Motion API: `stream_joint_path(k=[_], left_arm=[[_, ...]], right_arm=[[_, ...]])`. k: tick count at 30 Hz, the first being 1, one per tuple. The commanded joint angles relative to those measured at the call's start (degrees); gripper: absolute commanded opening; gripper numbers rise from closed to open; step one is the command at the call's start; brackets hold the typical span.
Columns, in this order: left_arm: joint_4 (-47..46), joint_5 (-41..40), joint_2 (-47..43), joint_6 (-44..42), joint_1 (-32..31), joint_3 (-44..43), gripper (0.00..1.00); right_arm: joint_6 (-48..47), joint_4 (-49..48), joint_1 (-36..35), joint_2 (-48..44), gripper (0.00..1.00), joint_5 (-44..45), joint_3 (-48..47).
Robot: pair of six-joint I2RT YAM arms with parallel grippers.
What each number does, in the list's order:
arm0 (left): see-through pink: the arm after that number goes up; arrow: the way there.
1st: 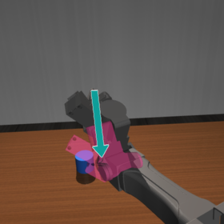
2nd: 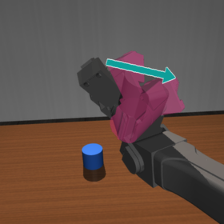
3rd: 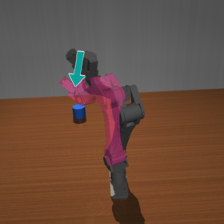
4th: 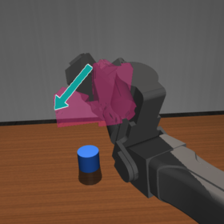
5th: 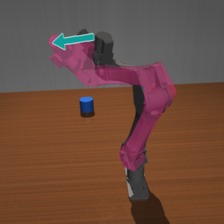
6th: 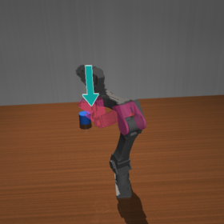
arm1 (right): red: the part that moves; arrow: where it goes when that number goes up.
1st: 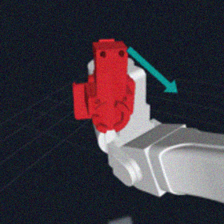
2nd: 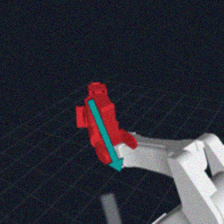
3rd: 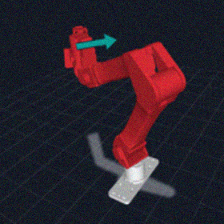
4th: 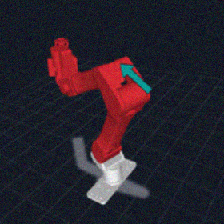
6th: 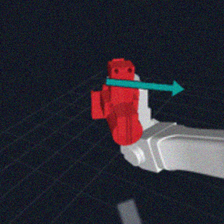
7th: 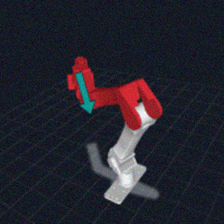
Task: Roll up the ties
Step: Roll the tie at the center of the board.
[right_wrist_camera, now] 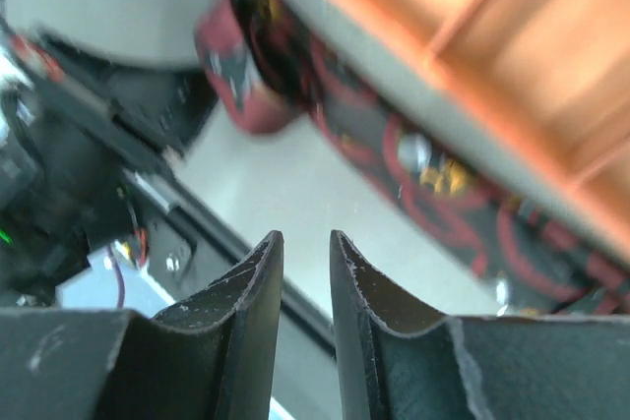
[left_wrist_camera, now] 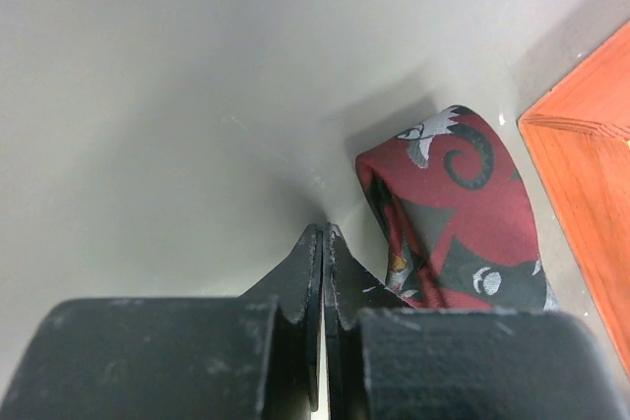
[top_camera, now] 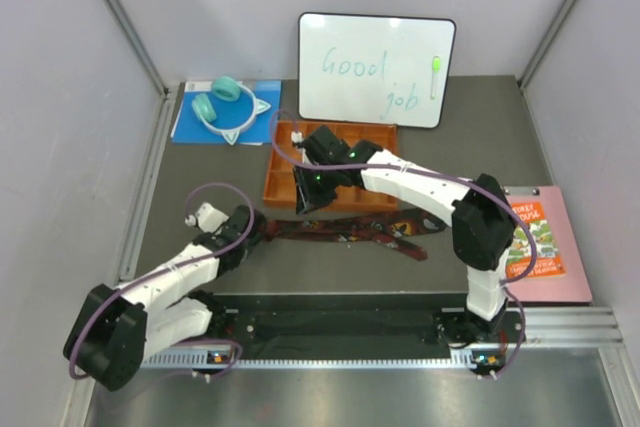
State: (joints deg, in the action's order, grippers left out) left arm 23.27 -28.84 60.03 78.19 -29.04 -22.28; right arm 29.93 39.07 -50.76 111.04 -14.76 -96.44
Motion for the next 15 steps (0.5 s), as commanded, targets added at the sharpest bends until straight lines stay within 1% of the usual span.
stream_joint_path(k=[1, 2, 6, 11, 15], left_arm=[[-0.7, 3.1, -1.8, -0.9, 0.0, 2.2, 0.00], [-1.2, 3.5, -2.6, -0.2, -0.1, 2.6, 0.00], [-4.5, 5.8, -4.0, 1.8, -0.7, 4.8, 0.00], [-10.2, 9.0, -2.6, 5.6, -1.4, 8.1, 0.00], [-12.3, 9.4, -0.7, 7.2, -2.3, 8.8, 0.00]], right_arm=[[5.7, -6.9, -3.0, -4.3, 0.27, -2.6, 8.5], [6.1, -7.6, -3.5, -4.4, 0.27, -3.2, 10.1], [7.5, -9.5, -3.6, -3.6, 0.27, -4.7, 11.7], [7.8, -10.2, -3.6, -3.7, 0.27, -5.2, 12.3], [7.7, -10.4, -3.6, -4.6, 0.27, -4.6, 13.9]])
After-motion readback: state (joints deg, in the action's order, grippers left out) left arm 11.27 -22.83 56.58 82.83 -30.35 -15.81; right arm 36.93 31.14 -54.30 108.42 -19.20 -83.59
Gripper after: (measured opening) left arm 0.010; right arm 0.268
